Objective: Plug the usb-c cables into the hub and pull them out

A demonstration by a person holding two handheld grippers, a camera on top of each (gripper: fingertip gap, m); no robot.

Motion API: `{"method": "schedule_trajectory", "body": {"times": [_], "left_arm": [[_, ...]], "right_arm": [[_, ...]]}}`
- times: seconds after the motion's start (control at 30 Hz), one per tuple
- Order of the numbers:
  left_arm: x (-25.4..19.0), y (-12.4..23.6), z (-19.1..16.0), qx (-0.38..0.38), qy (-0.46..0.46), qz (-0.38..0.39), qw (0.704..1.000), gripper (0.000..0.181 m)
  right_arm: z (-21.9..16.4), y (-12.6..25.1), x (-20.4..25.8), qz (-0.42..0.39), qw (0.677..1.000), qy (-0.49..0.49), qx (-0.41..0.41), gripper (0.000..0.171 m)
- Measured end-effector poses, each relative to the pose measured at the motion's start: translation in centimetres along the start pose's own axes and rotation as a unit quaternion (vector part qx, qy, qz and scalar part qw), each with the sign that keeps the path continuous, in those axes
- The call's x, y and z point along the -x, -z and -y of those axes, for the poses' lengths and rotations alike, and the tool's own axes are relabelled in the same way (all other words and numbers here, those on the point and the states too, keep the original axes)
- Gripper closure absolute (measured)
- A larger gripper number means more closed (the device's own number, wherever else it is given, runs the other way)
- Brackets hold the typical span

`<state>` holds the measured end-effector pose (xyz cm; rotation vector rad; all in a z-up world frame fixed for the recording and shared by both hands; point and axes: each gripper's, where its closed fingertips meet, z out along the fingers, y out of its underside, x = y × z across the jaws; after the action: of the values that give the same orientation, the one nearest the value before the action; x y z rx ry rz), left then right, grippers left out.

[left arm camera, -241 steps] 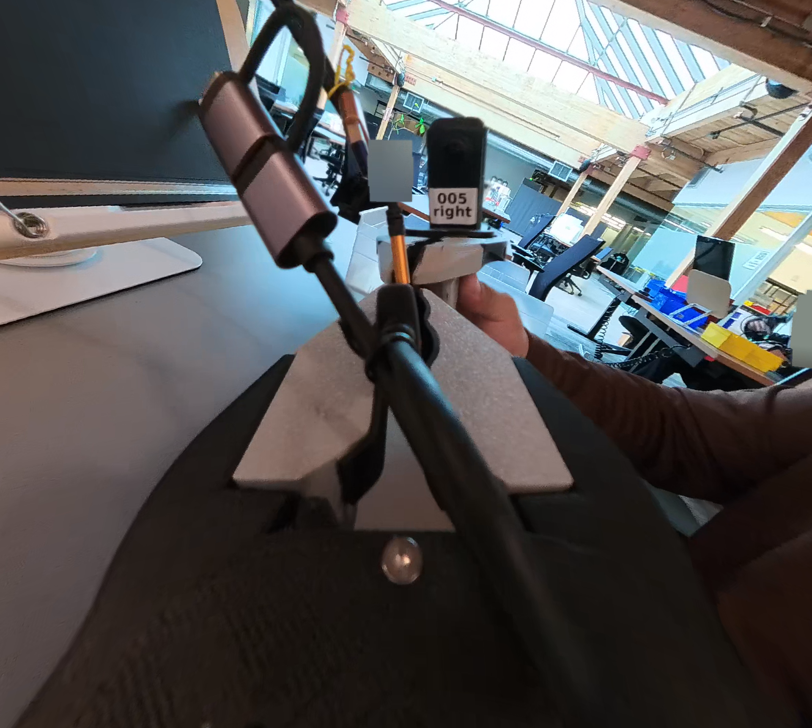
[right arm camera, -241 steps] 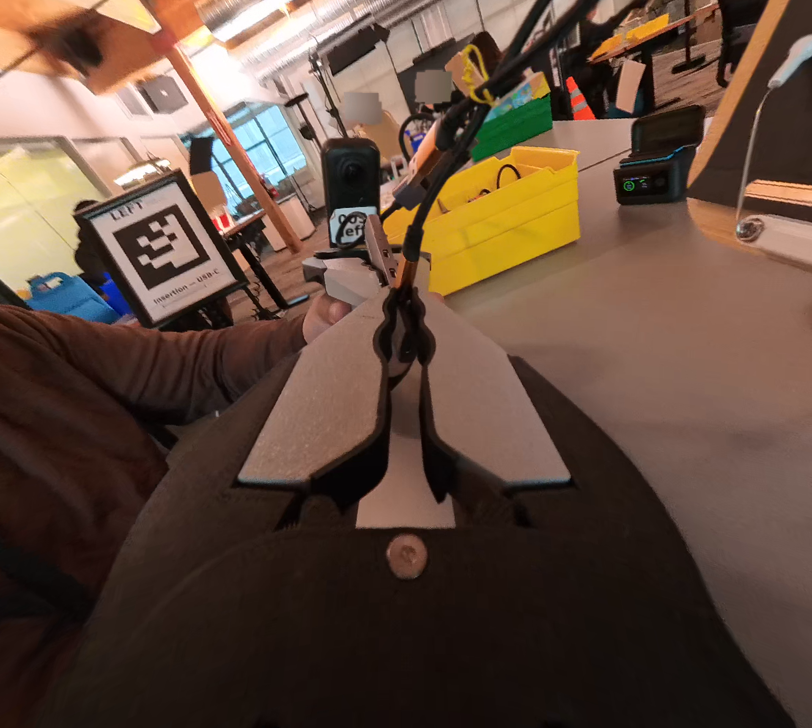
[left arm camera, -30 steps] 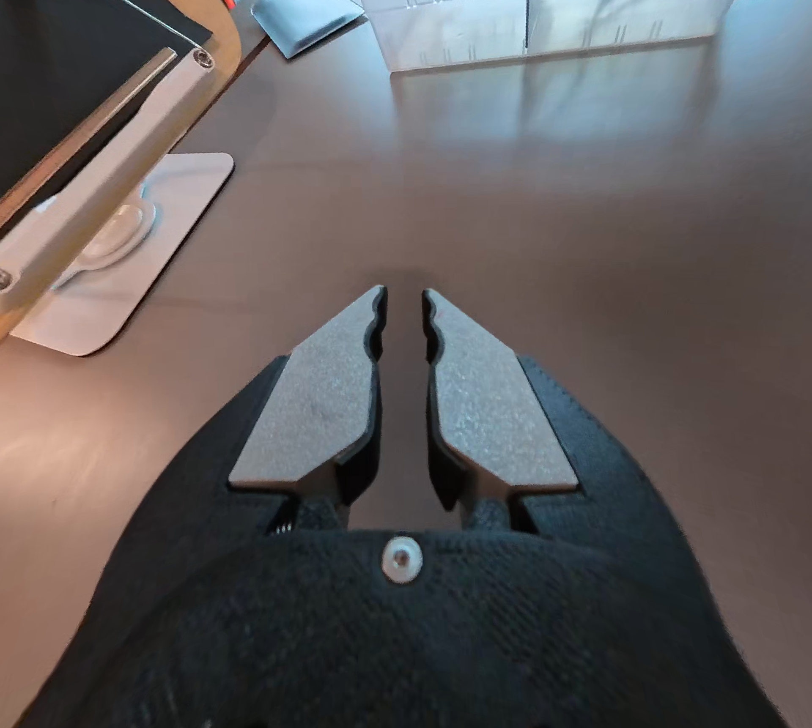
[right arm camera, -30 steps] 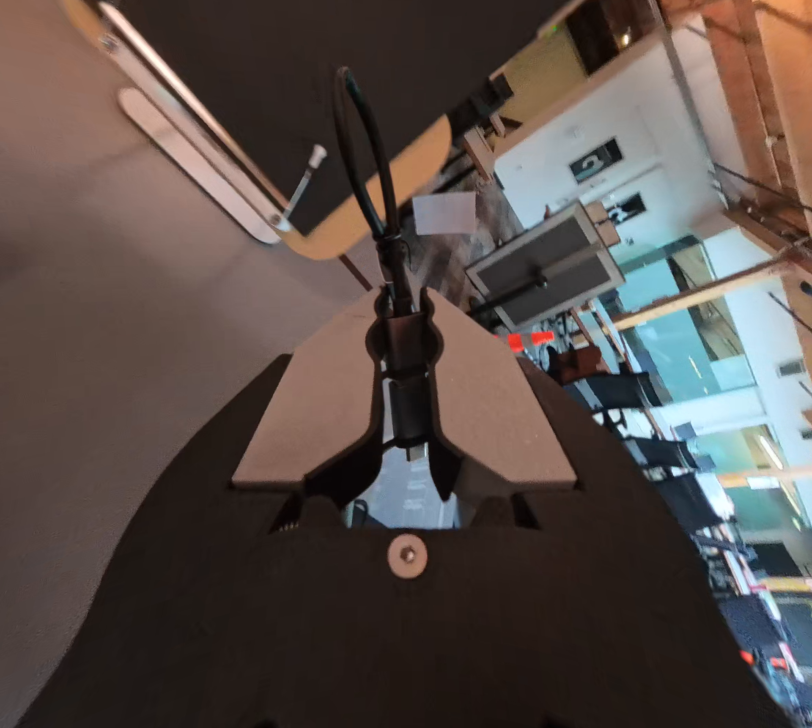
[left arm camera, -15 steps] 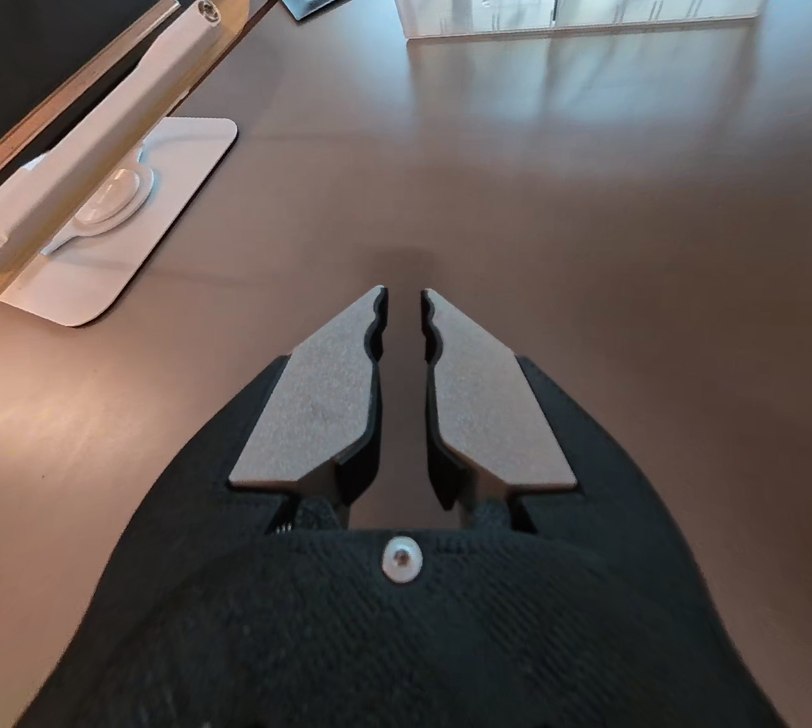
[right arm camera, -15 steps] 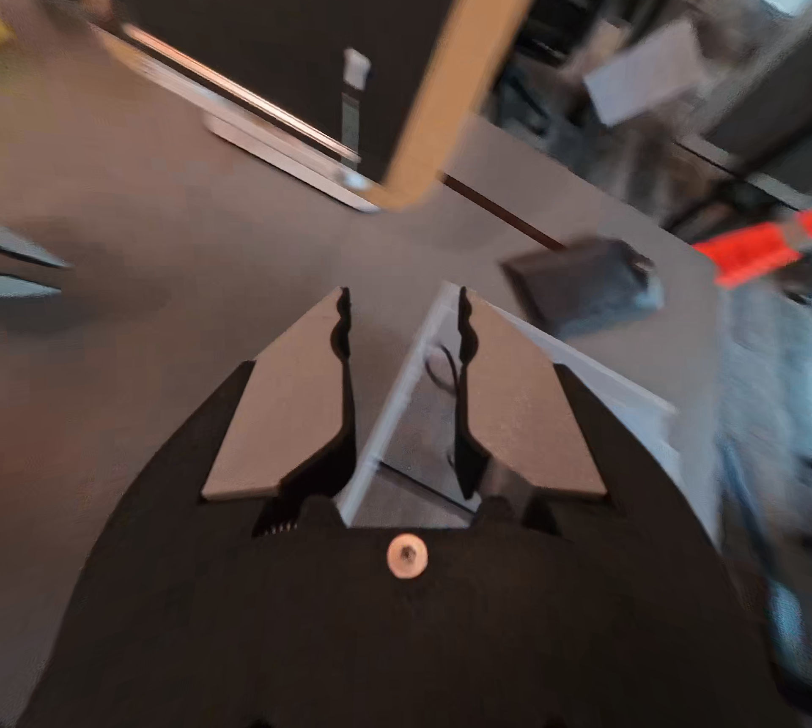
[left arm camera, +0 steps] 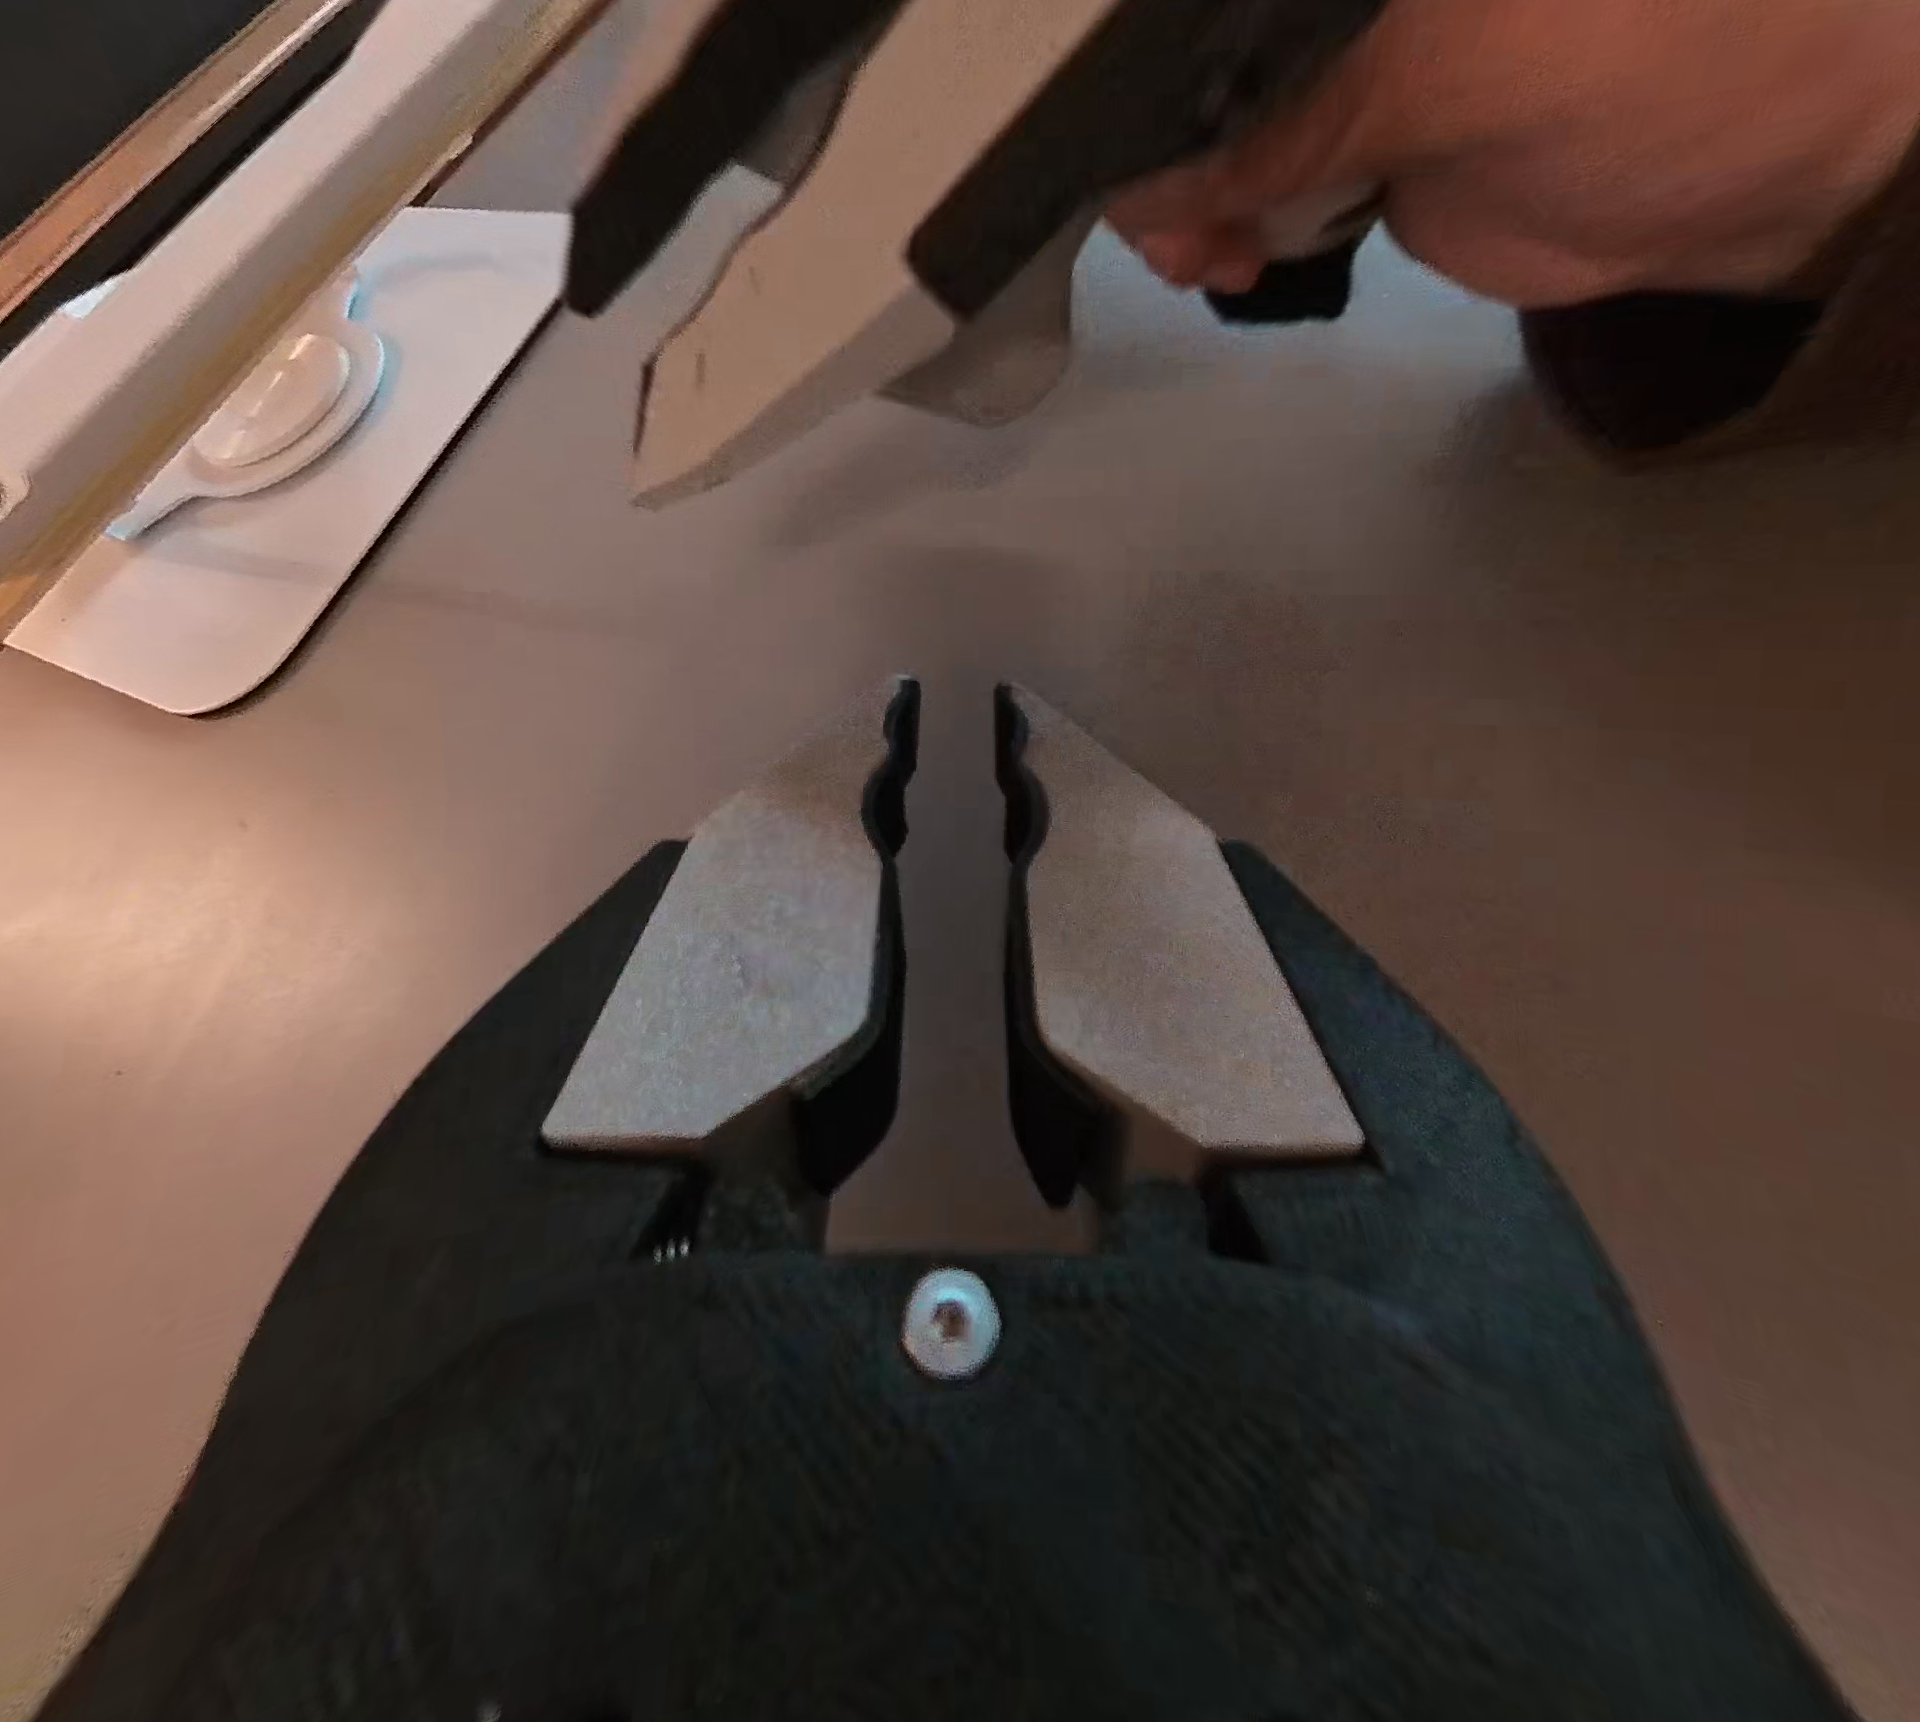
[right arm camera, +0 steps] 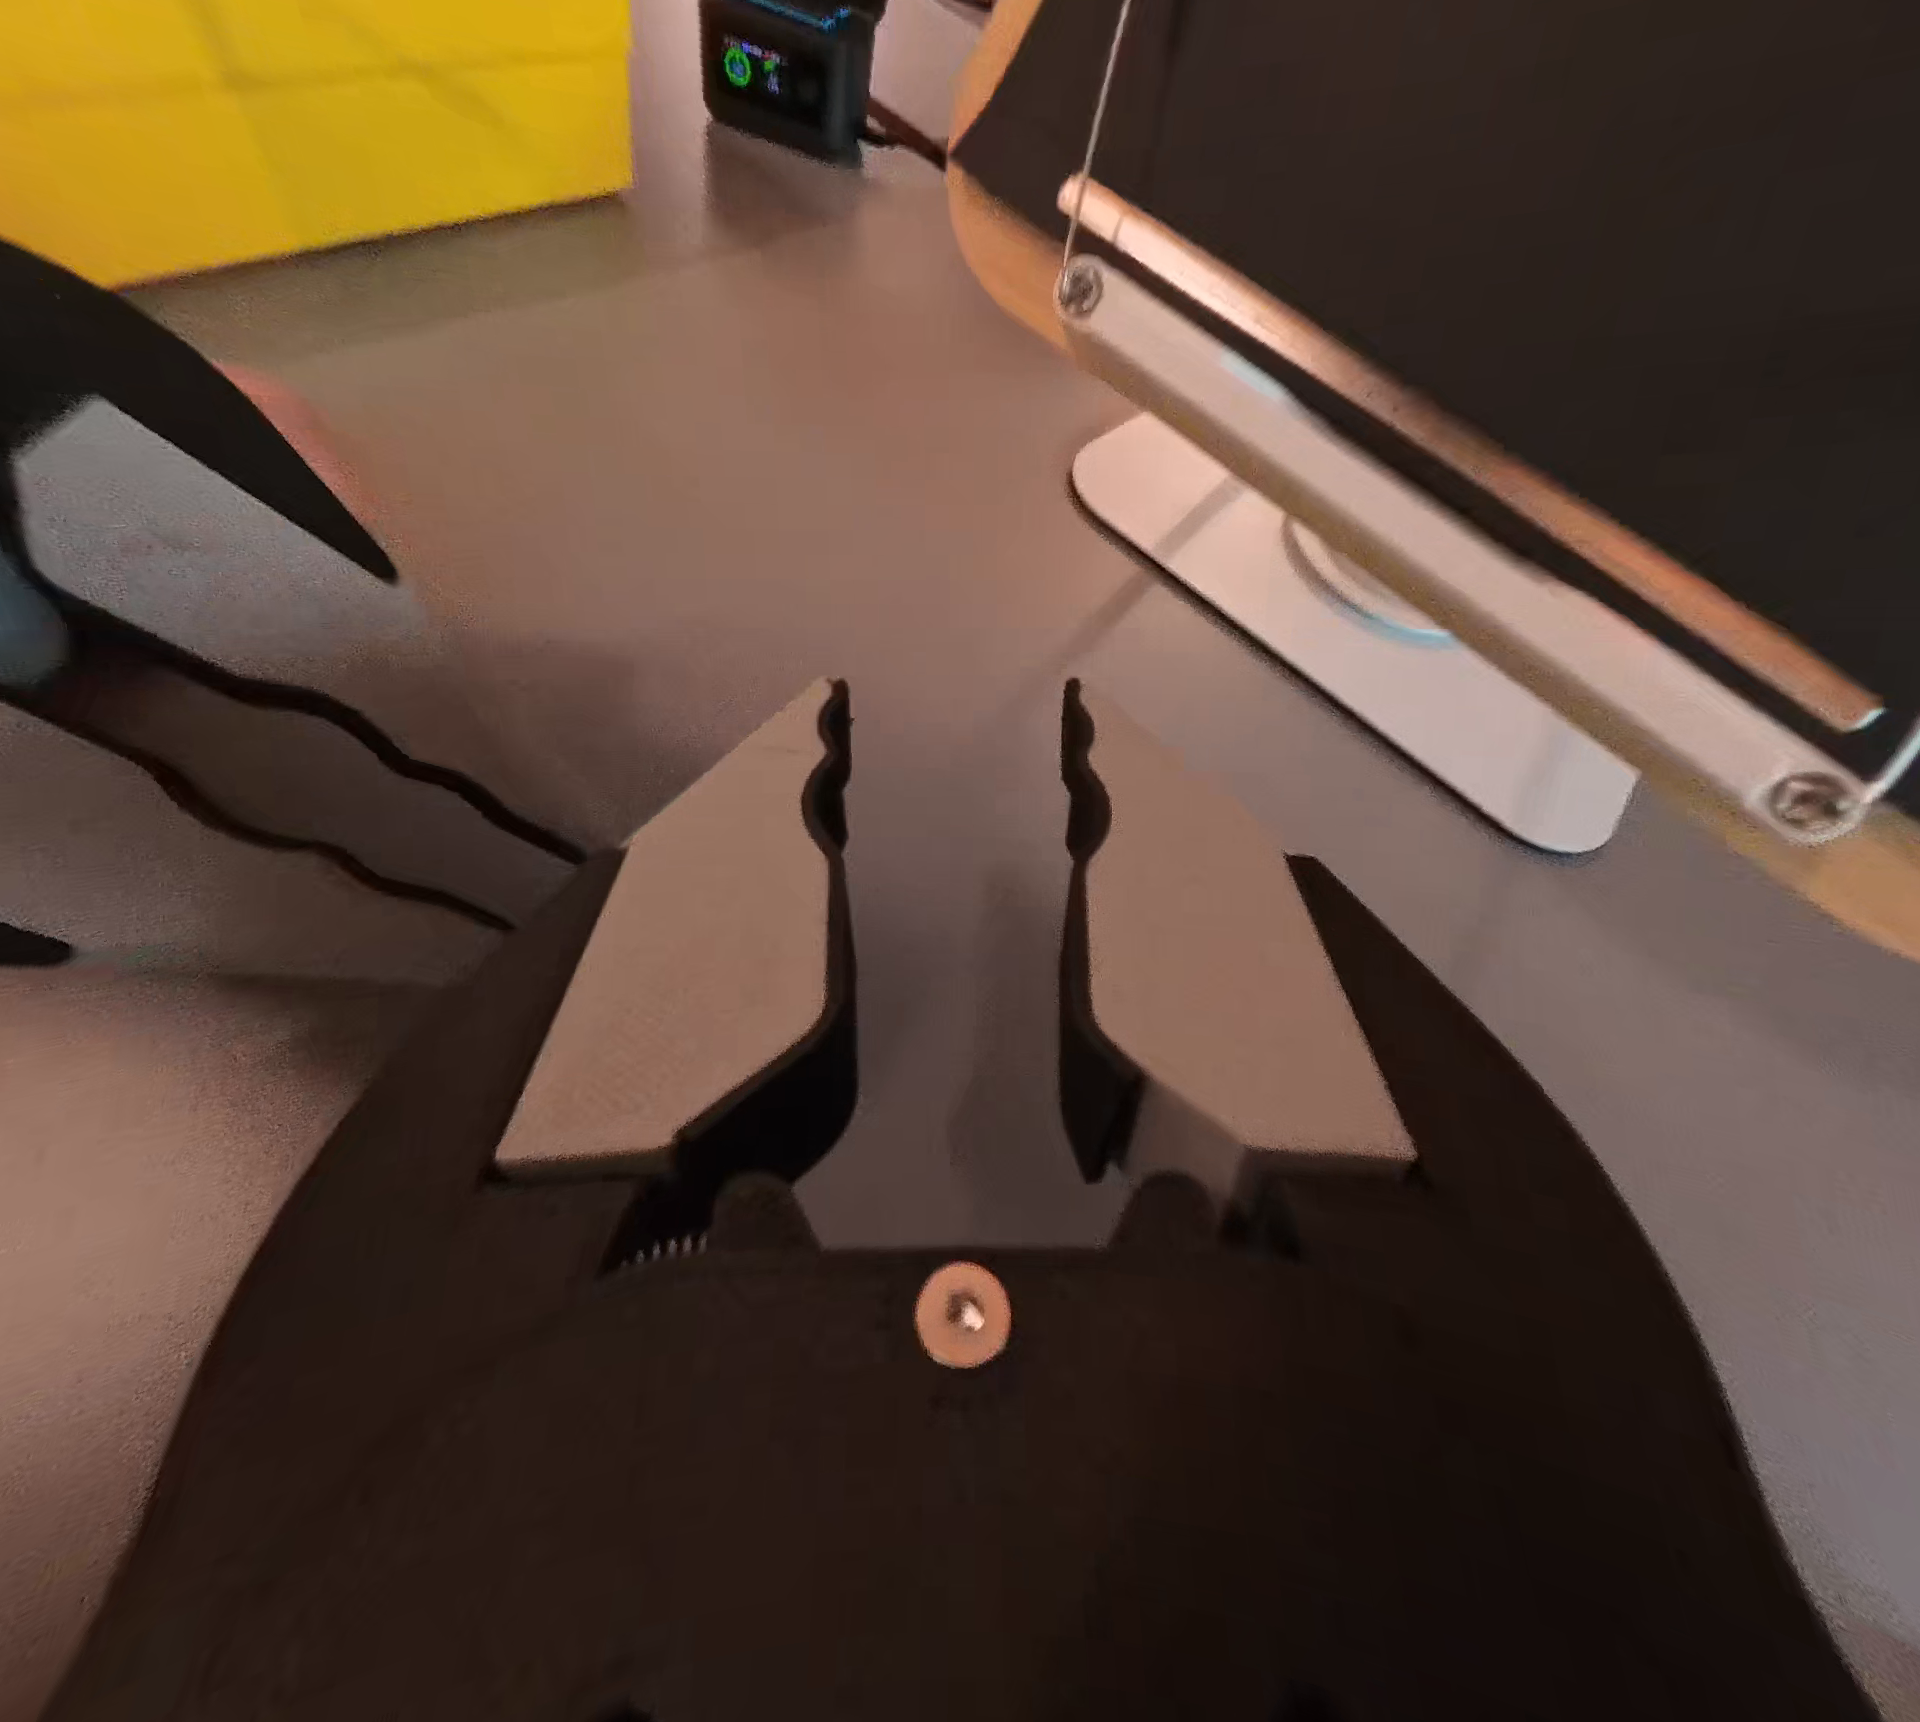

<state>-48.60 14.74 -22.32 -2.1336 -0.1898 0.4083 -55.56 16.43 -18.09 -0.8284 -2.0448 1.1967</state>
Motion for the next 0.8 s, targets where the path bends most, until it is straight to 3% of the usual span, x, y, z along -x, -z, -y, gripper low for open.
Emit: {"method": "schedule_trajectory", "body": {"times": [0.17,0.37,0.47,0.63,0.8], "left_arm": [[0.2,0.0,-0.2,0.007,0.004,0.001,1.000,0.168],[0.6,0.1,-0.6,0.015,0.002,0.014,1.000,0.165],[0.8,1.1,0.0,-0.001,0.052,0.014,0.999,0.161],[1.5,6.8,2.1,-0.047,0.078,0.038,0.995,0.158],[5.4,15.8,3.1,-0.044,0.084,0.089,0.992,0.152]], "right_arm": [[-2.9,-1.7,0.5,0.048,0.998,-0.034,0.035,0.126],[-2.9,-2.4,1.0,0.076,0.995,-0.055,0.046,0.125],[-2.9,-2.3,1.0,0.071,0.995,-0.047,0.043,0.126],[-2.9,-2.3,1.3,0.075,0.996,-0.038,0.044,0.132],[-2.7,-2.3,1.5,0.073,0.996,-0.029,0.041,0.135]]}}
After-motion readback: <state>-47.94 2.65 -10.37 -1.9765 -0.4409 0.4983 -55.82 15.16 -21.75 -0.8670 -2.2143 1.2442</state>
